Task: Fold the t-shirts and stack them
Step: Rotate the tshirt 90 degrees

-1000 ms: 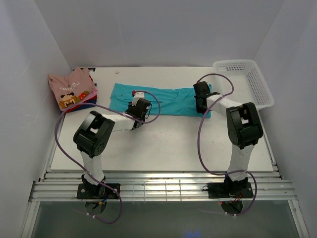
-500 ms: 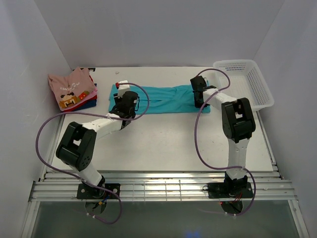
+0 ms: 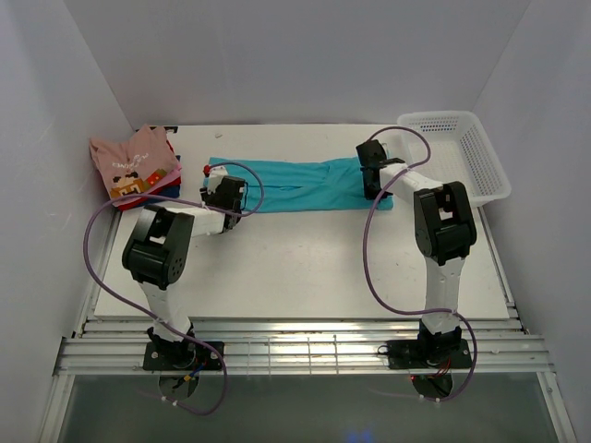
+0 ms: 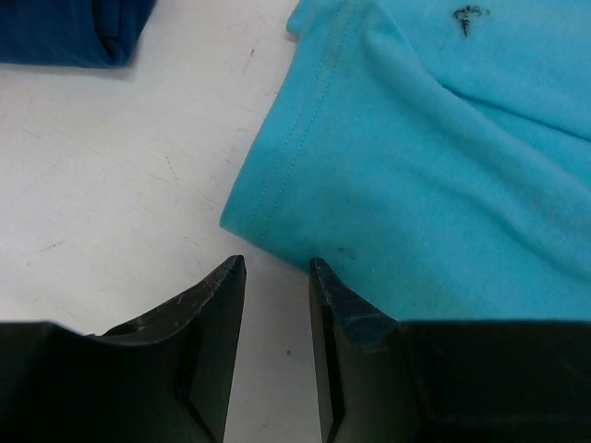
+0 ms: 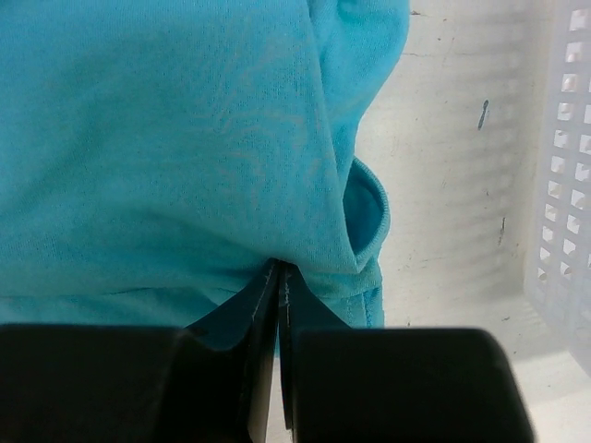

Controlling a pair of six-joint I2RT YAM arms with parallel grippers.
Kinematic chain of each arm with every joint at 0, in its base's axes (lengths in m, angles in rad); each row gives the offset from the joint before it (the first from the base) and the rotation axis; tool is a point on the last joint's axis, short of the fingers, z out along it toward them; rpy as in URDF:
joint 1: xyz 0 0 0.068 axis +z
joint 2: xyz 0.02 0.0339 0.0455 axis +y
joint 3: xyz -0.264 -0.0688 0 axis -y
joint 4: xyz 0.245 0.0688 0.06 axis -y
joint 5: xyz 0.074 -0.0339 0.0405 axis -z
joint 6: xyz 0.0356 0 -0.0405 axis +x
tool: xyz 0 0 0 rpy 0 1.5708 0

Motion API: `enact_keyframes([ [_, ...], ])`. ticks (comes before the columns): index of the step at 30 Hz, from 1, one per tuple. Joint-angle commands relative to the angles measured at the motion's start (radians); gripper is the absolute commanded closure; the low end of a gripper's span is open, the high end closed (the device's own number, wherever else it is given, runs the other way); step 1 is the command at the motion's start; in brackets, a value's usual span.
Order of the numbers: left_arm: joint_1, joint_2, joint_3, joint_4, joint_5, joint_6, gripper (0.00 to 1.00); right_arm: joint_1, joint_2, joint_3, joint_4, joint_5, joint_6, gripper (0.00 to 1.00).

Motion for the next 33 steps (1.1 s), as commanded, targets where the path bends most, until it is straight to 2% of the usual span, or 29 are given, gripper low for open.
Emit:
enact_keyframes([
  [1, 0.003, -0.041, 0.036, -0.046, 0.028, -0.038, 0.56, -0.012, 0.025, 0.043, -0.014, 0.001, 0.002, 0.92],
  [10, 0.001, -0.088, -0.028, -0.148, 0.081, -0.115, 0.56, -0.021, 0.037, 0.066, -0.021, -0.019, 0.0, 0.92],
  [14, -0.008, -0.111, -0.051, -0.189, 0.157, -0.17, 0.57, -0.021, 0.057, 0.104, -0.035, -0.023, -0.008, 0.92],
  [17, -0.043, -0.18, -0.111, -0.183, 0.109, -0.197, 0.58, -0.022, 0.06, 0.121, -0.043, -0.026, -0.011, 0.92],
  [20, -0.045, -0.303, -0.154, -0.096, 0.079, -0.162, 0.59, -0.024, 0.057, 0.123, -0.043, -0.026, -0.014, 0.92],
  [23, -0.034, -0.331, -0.136, -0.047, 0.078, -0.144, 0.69, -0.027, 0.057, 0.121, -0.044, -0.026, -0.014, 0.92],
  [24, -0.025, -0.325, -0.119, -0.036, 0.079, -0.139, 0.88, -0.027, 0.057, 0.117, -0.043, -0.026, -0.014, 0.92],
  [25, -0.023, -0.306, -0.111, -0.031, 0.096, -0.136, 0.98, -0.027, 0.055, 0.115, -0.043, -0.026, -0.015, 0.92],
  [30, -0.014, -0.234, -0.082, 0.042, 0.139, -0.086, 1.0, -0.031, 0.054, 0.101, -0.043, -0.025, -0.017, 0.92],
  [33, 0.007, -0.155, -0.022, 0.023, 0.151, -0.084, 1.0, -0.033, 0.049, 0.095, -0.043, -0.028, -0.017, 0.92],
])
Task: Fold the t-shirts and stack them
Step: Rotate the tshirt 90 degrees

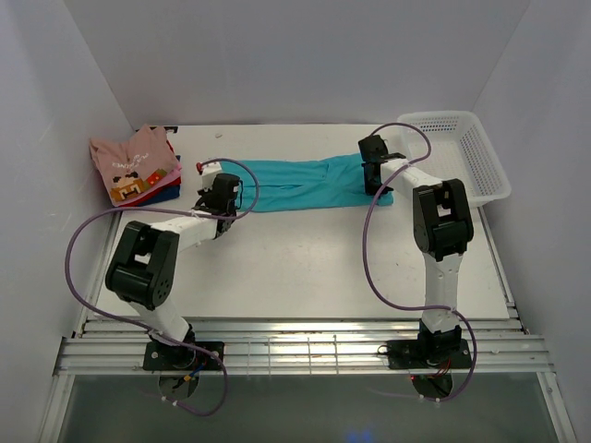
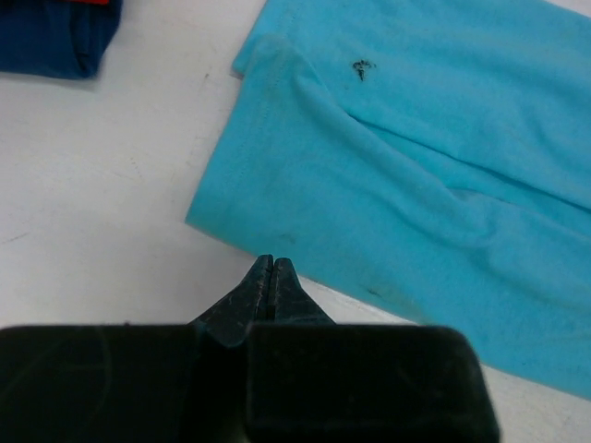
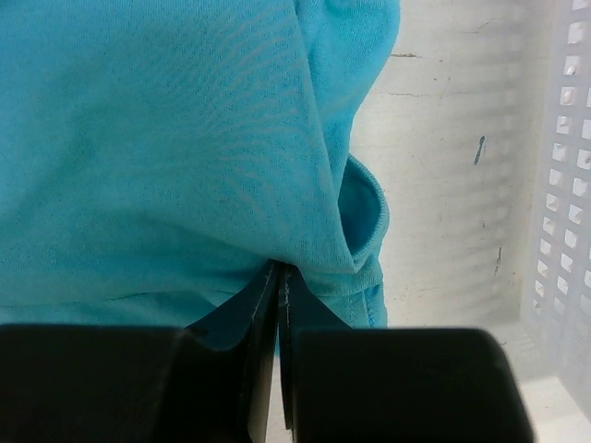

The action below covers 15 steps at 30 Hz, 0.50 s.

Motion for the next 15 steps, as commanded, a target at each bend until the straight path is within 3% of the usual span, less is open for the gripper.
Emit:
enact_keyframes([
  [1, 0.023, 0.067, 0.08, 0.019, 0.03, 0.025, 1.0, -0.01, -0.006, 0.007, -0.009, -0.001, -0.01, 0.92],
  [8, 0.092, 0.182, 0.166, 0.052, 0.071, 0.042, 1.0, -0.01, -0.004, 0.007, -0.009, -0.008, -0.013, 0.92],
  [15, 0.123, 0.219, 0.179, -0.015, 0.105, -0.005, 1.0, -0.011, 0.02, 0.027, -0.01, -0.006, -0.014, 0.92],
])
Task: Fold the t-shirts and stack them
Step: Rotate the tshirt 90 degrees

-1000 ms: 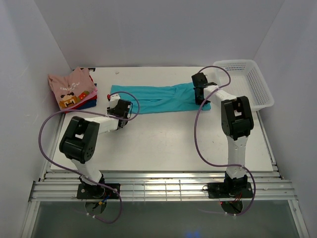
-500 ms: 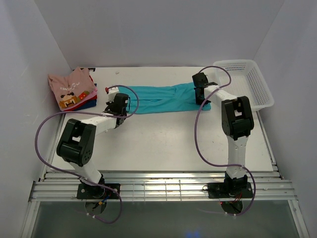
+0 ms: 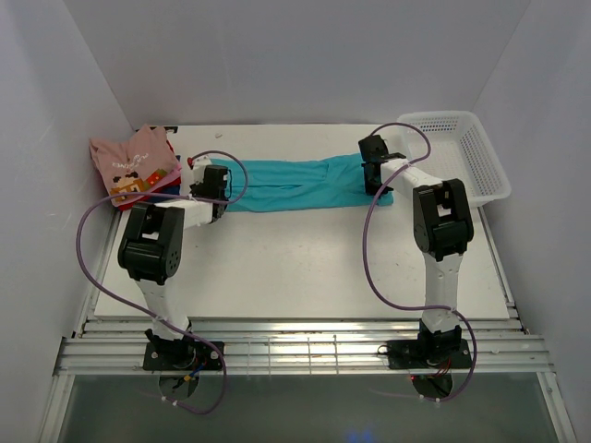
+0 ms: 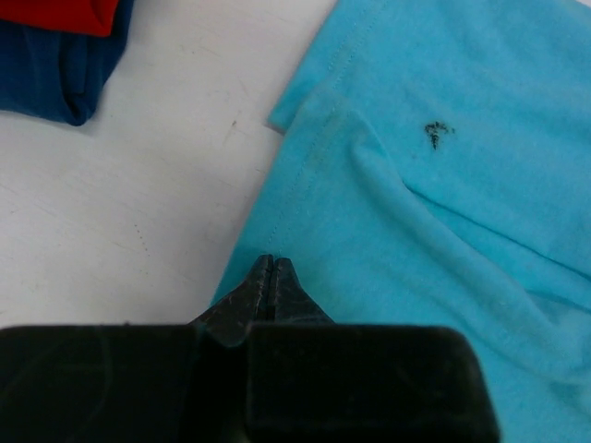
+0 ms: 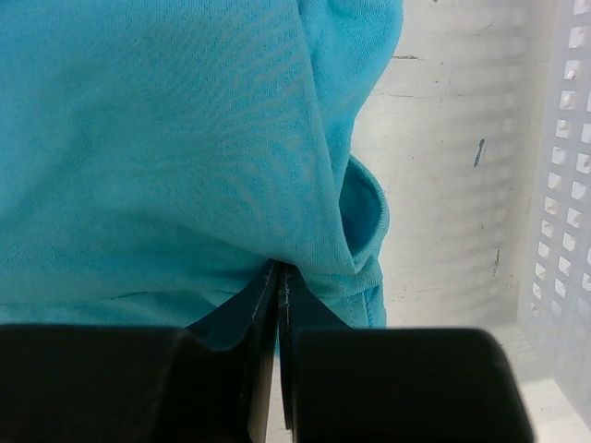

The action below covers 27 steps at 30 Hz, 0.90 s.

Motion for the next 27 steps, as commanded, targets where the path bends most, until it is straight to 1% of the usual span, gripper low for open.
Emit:
enact_keyframes([
  [1, 0.004, -0.005, 0.024, -0.044, 0.044, -0.04, 1.0, -0.009, 0.025, 0.03, -0.009, -0.004, -0.001, 0.92],
  [6, -0.008, -0.035, -0.008, -0.088, 0.08, -0.092, 1.0, -0.009, 0.052, 0.074, -0.013, -0.016, 0.005, 0.92],
  [11, -0.031, -0.058, -0.058, -0.142, 0.068, -0.128, 1.0, -0.009, 0.072, 0.111, -0.026, -0.051, 0.03, 0.92],
  [16, -0.06, -0.086, -0.107, -0.153, 0.068, -0.151, 1.0, -0.009, 0.098, 0.153, -0.023, -0.071, 0.041, 0.92],
  [19, -0.099, -0.129, -0.162, -0.171, 0.051, -0.175, 1.0, -0.009, 0.141, 0.22, -0.046, -0.088, 0.042, 0.92],
  [23, -0.142, -0.195, -0.275, -0.18, 0.044, -0.235, 1.0, -0.011, 0.201, 0.306, -0.061, -0.09, 0.045, 0.92],
  [27, -0.181, -0.245, -0.367, -0.185, 0.048, -0.286, 1.0, -0.009, 0.233, 0.338, -0.064, -0.091, 0.053, 0.92],
])
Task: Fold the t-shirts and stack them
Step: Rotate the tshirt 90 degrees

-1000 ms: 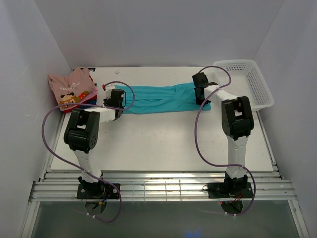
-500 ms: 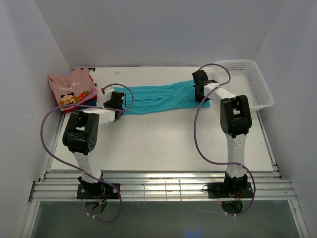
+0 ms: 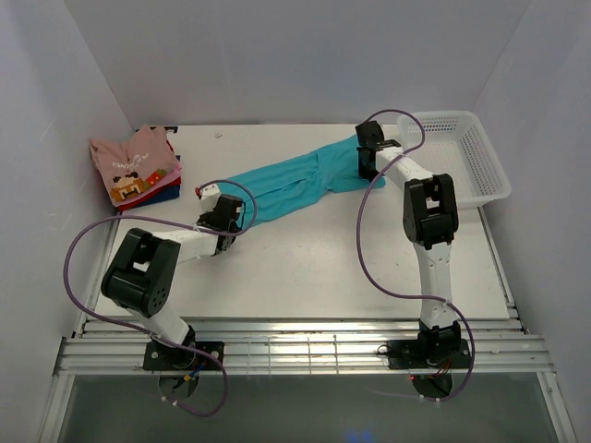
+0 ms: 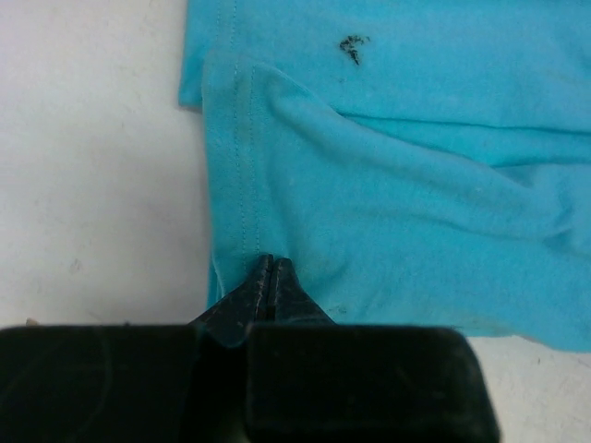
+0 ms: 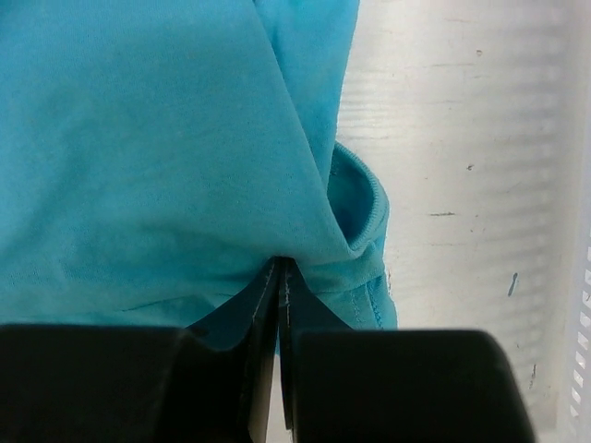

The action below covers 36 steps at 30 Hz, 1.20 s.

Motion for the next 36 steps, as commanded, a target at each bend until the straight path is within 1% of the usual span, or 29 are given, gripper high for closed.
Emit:
enact_keyframes([
  [1, -0.047, -0.035, -0.106, -0.115, 0.028, -0.075, 1.0, -0.001, 0.049, 0.041, -0.026, -0.025, 0.025, 0.92],
  [5, -0.098, -0.099, -0.189, -0.137, 0.03, -0.135, 1.0, -0.002, 0.063, 0.046, -0.029, 0.005, 0.02, 0.92],
  [7, -0.13, -0.136, -0.193, -0.149, 0.056, -0.147, 1.0, -0.005, 0.062, 0.043, -0.029, 0.027, 0.017, 0.92],
  [8, -0.144, -0.176, -0.185, -0.199, 0.051, -0.166, 1.0, -0.005, 0.06, 0.041, -0.029, 0.028, 0.014, 0.92],
  [12, -0.205, -0.276, -0.2, -0.256, 0.045, -0.212, 1.0, -0.014, 0.049, 0.035, -0.031, 0.041, 0.012, 0.92],
  [18, -0.288, -0.339, -0.272, -0.31, 0.056, -0.305, 1.0, -0.021, 0.04, 0.044, -0.031, 0.038, 0.012, 0.92],
  [21, -0.348, -0.357, -0.304, -0.324, 0.076, -0.362, 1.0, -0.022, 0.034, 0.041, -0.029, 0.041, 0.011, 0.92],
  [22, -0.387, -0.363, -0.311, -0.328, 0.08, -0.379, 1.0, -0.022, 0.034, 0.041, -0.031, 0.044, 0.008, 0.92],
  [27, -0.518, -0.35, -0.312, -0.348, 0.088, -0.509, 1.0, -0.03, 0.048, 0.064, -0.031, 0.027, 0.002, 0.92],
  [28, -0.564, -0.342, -0.306, -0.351, 0.091, -0.525, 1.0, -0.031, 0.058, 0.07, -0.032, 0.021, 0.003, 0.92],
  [30, -0.614, -0.308, -0.274, -0.354, 0.086, -0.555, 1.0, -0.033, 0.069, 0.081, -0.034, 0.016, 0.006, 0.92],
  [31, -0.665, -0.294, -0.26, -0.361, 0.083, -0.583, 1.0, -0.033, 0.077, 0.083, -0.032, 0.013, 0.009, 0.92],
  [33, -0.714, -0.241, -0.229, -0.368, 0.077, -0.607, 1.0, -0.033, 0.085, 0.087, -0.031, 0.012, 0.02, 0.92],
  [34, -0.761, -0.221, -0.194, -0.374, 0.074, -0.627, 1.0, -0.033, 0.091, 0.093, -0.028, 0.009, 0.025, 0.92],
  [36, -0.806, -0.16, -0.157, -0.38, 0.076, -0.643, 1.0, -0.034, 0.097, 0.097, -0.013, -0.002, 0.037, 0.92],
])
